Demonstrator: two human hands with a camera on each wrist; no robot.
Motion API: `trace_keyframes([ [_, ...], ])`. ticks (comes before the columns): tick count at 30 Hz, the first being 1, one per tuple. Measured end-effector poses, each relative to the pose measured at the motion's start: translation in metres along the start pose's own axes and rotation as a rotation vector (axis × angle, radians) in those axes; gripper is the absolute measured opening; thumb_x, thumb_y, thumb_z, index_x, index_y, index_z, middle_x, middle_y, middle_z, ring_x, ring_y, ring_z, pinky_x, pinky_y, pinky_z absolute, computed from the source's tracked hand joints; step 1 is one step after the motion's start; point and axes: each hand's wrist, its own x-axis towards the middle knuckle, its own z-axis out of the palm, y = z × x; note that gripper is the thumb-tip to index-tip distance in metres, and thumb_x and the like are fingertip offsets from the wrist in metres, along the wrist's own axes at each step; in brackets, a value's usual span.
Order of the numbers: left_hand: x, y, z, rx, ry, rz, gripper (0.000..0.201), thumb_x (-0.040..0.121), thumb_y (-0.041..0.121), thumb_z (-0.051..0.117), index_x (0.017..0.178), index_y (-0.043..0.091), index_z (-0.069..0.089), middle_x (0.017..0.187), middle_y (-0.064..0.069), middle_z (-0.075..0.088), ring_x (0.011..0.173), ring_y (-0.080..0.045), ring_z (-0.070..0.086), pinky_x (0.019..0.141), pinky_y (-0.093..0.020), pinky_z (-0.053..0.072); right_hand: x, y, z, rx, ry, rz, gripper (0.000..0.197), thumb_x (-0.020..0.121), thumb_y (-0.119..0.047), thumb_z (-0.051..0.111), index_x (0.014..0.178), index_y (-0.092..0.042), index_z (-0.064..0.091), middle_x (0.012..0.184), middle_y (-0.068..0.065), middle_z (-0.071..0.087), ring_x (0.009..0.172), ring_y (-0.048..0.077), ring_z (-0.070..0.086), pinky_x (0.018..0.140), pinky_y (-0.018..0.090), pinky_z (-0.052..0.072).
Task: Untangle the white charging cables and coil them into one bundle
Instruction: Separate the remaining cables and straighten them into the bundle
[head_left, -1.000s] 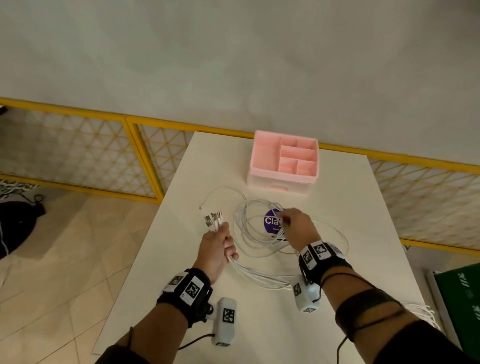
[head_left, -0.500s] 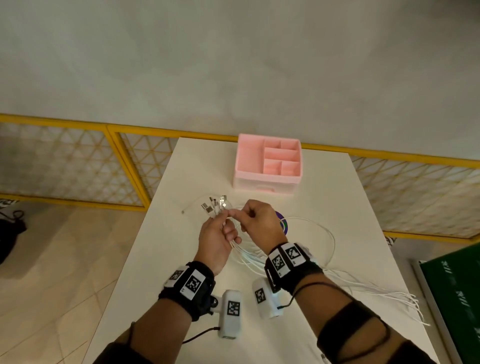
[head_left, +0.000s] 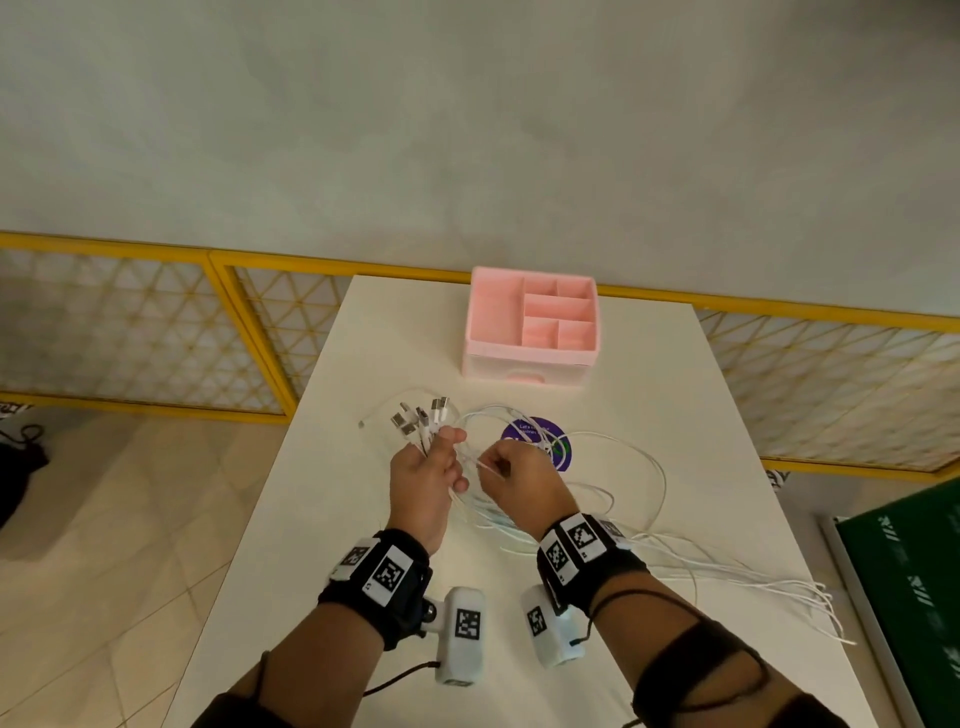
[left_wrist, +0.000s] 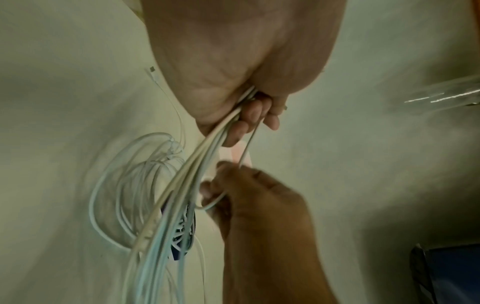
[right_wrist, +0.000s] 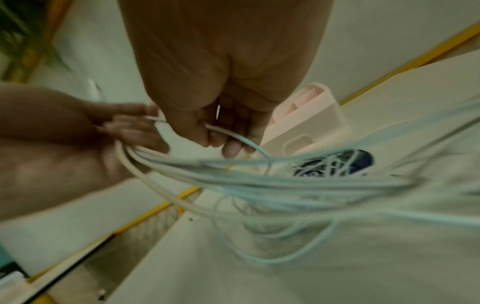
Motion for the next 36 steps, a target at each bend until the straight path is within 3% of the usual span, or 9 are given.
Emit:
trace_keyframes([
  [4, 0.0, 0.012, -0.002, -0.035, 0.013, 0.042, 0.025, 0.103, 0.02, 0.054, 0.085, 0.008, 0.066, 0.066, 0.003, 0.049, 0.054, -0.01, 0.038, 0.047, -0.024, 0.034, -0.002, 0.049, 0.002, -0.211, 0.03, 0.134, 0.01, 0.09, -0.02, 0.066, 0.096, -0.018, 0.074, 0.105, 0.007, 0.059, 0.097, 0.021, 0.053, 0.09, 0.032, 0.043],
  [6, 0.0, 0.015, -0.001, -0.051, 0.012, 0.04, 0.023, 0.103, 0.02, 0.054, 0.083, 0.013, 0.064, 0.075, 0.003, 0.06, 0.057, -0.01, 0.041, 0.048, -0.024, 0.033, 0.0, 0.061, 0.0, -0.161, -0.013, 0.312, 0.007, 0.092, -0.025, 0.064, 0.09, -0.025, 0.071, 0.096, 0.003, 0.063, 0.088, 0.02, 0.058, 0.081, 0.029, 0.046],
  [8, -0.001, 0.014, 0.0, -0.059, -0.003, 0.024, 0.025, 0.103, 0.019, 0.053, 0.08, 0.015, 0.062, 0.076, 0.001, 0.064, 0.061, -0.01, 0.046, 0.05, -0.025, 0.034, 0.005, 0.056, -0.004, 0.063, -0.035, 0.45, 0.017, 0.092, -0.014, 0.06, 0.08, -0.023, 0.068, 0.079, 0.002, 0.065, 0.074, 0.02, 0.06, 0.069, 0.028, 0.048],
  [10, -0.003, 0.011, -0.001, -0.06, -0.023, 0.006, 0.028, 0.103, 0.018, 0.051, 0.077, 0.013, 0.061, 0.068, 0.0, 0.061, 0.062, -0.012, 0.05, 0.053, -0.026, 0.035, 0.01, 0.041, -0.01, 0.466, 0.051, 0.548, 0.03, 0.089, 0.006, 0.049, 0.078, -0.013, 0.07, 0.08, 0.01, 0.066, 0.071, 0.023, 0.06, 0.065, 0.03, 0.05],
  [14, -0.005, 0.001, -0.002, 0.016, -0.057, -0.045, 0.031, 0.103, 0.022, 0.051, 0.076, 0.008, 0.058, 0.051, 0.004, 0.046, 0.054, -0.016, 0.056, 0.055, -0.026, 0.041, 0.028, -0.009, -0.034, 1.075, 0.263, 0.46, 0.011, 0.093, 0.004, 0.055, 0.093, 0.007, 0.066, 0.073, 0.018, 0.064, 0.065, 0.026, 0.06, 0.058, 0.031, 0.053],
  [19, -0.003, 0.0, 0.0, 0.049, -0.046, -0.103, 0.034, 0.103, 0.027, 0.052, 0.076, 0.008, 0.057, 0.054, 0.002, 0.031, 0.044, -0.012, 0.035, 0.049, -0.026, 0.031, 0.046, -0.068, -0.063, 1.367, 0.263, 0.282, 0.014, 0.097, 0.002, 0.054, 0.108, 0.0, 0.06, 0.074, 0.011, 0.059, 0.057, 0.016, 0.05, 0.051, 0.023, 0.045],
  [24, 0.002, 0.01, 0.001, 0.008, -0.037, -0.132, 0.032, 0.104, 0.028, 0.052, 0.08, 0.007, 0.06, 0.05, 0.006, 0.034, 0.041, -0.009, 0.032, 0.044, -0.023, 0.031, 0.036, -0.085, -0.068, 1.171, 0.145, 0.142, 0.022, 0.1, 0.002, 0.045, 0.12, -0.006, 0.049, 0.084, 0.014, 0.07, 0.052, 0.019, 0.052, 0.051, 0.026, 0.043],
  [27, 0.005, 0.017, 0.003, 0.016, -0.081, -0.093, 0.03, 0.104, 0.026, 0.052, 0.091, 0.004, 0.067, 0.057, 0.001, 0.053, 0.042, -0.01, 0.036, 0.047, -0.026, 0.034, 0.014, -0.073, -0.053, 1.029, -0.007, 0.153, 0.024, 0.098, 0.005, 0.045, 0.122, 0.001, 0.05, 0.09, 0.018, 0.072, 0.063, 0.022, 0.064, 0.058, 0.025, 0.049],
  [36, 0.007, 0.015, 0.007, 0.118, -0.122, -0.032, 0.028, 0.098, 0.023, 0.062, 0.096, -0.004, 0.071, 0.066, -0.001, 0.065, 0.045, -0.013, 0.037, 0.051, -0.031, 0.035, -0.014, -0.031, -0.025, 0.825, -0.162, 0.348, 0.003, 0.094, 0.0, 0.06, 0.092, -0.001, 0.062, 0.08, 0.018, 0.07, 0.063, 0.02, 0.064, 0.058, 0.028, 0.045],
])
